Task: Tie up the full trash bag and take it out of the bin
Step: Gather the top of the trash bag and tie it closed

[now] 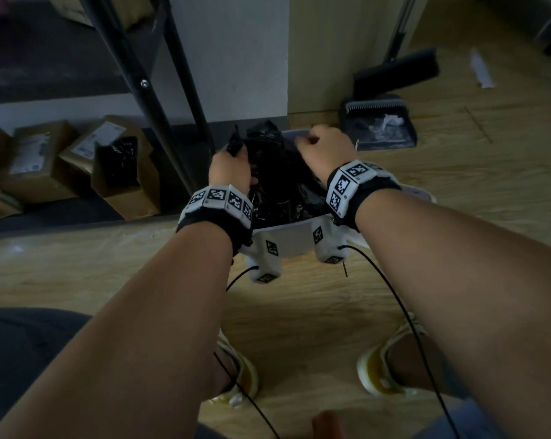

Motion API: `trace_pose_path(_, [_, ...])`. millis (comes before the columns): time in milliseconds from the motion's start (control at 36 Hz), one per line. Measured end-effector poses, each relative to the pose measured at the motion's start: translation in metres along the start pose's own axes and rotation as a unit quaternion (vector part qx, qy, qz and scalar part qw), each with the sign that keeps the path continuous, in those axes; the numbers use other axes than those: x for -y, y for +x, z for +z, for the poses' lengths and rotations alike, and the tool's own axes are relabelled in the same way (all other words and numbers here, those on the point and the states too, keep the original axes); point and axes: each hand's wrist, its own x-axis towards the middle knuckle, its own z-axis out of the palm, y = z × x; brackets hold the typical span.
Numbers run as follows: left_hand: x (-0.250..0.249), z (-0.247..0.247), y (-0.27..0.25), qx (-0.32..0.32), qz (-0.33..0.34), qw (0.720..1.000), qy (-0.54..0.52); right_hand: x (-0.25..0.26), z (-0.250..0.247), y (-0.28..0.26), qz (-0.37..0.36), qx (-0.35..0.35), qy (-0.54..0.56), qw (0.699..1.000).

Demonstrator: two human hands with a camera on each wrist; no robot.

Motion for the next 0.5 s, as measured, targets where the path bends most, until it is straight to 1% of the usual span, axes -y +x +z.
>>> trace_pose_path(83, [-0.007, 0.000, -0.001, 0.002, 0.013, 1.000, -0.015, 0.005, 0.005, -0.004, -0.026, 0.074, 0.006, 0.997])
trace_pose_path(167, [-0.014, -0.001, -0.003, 0.011, 0.008, 0.999, -0.049, 0.010, 0.014, -0.006, -0.059, 0.127, -0.076, 0.987])
trace_pose_path(194, [-0.015, -0.002, -0.002, 0.012, 0.006, 0.998, -0.056, 0.012, 0.017, -0.006, -0.058, 0.135, -0.105, 0.984])
trace_pose_path(222, [-0.016, -0.004, -0.003, 0.016, 0.010, 0.998, -0.058, 0.013, 0.018, -0.004, -0.052, 0.132, -0.120, 0.983])
trace_pose_path(278, [-0.018, -0.007, -0.004, 0.036, 0.029, 0.998, -0.037, 0.014, 0.017, -0.002, -0.042, 0.104, -0.119, 0.987])
trace_pose_path(361, [-0.013, -0.009, -0.001, 0.086, 0.057, 0.992, 0.072, 0.011, 0.014, 0.000, -0.040, 0.069, -0.072, 0.994])
trace_pose_path(417, [-0.007, -0.007, 0.004, 0.127, 0.074, 0.981, 0.124, 0.010, 0.012, -0.002, -0.056, 0.041, -0.044, 0.997])
trace_pose_path(472, [0.003, -0.001, 0.015, 0.157, 0.096, 0.964, 0.193, 0.009, 0.011, -0.004, -0.068, 0.023, -0.037, 0.997])
trace_pose_path(500, [0.003, 0.002, 0.014, 0.178, 0.094, 0.954, 0.222, 0.009, 0.011, -0.003, -0.070, 0.018, -0.037, 0.997])
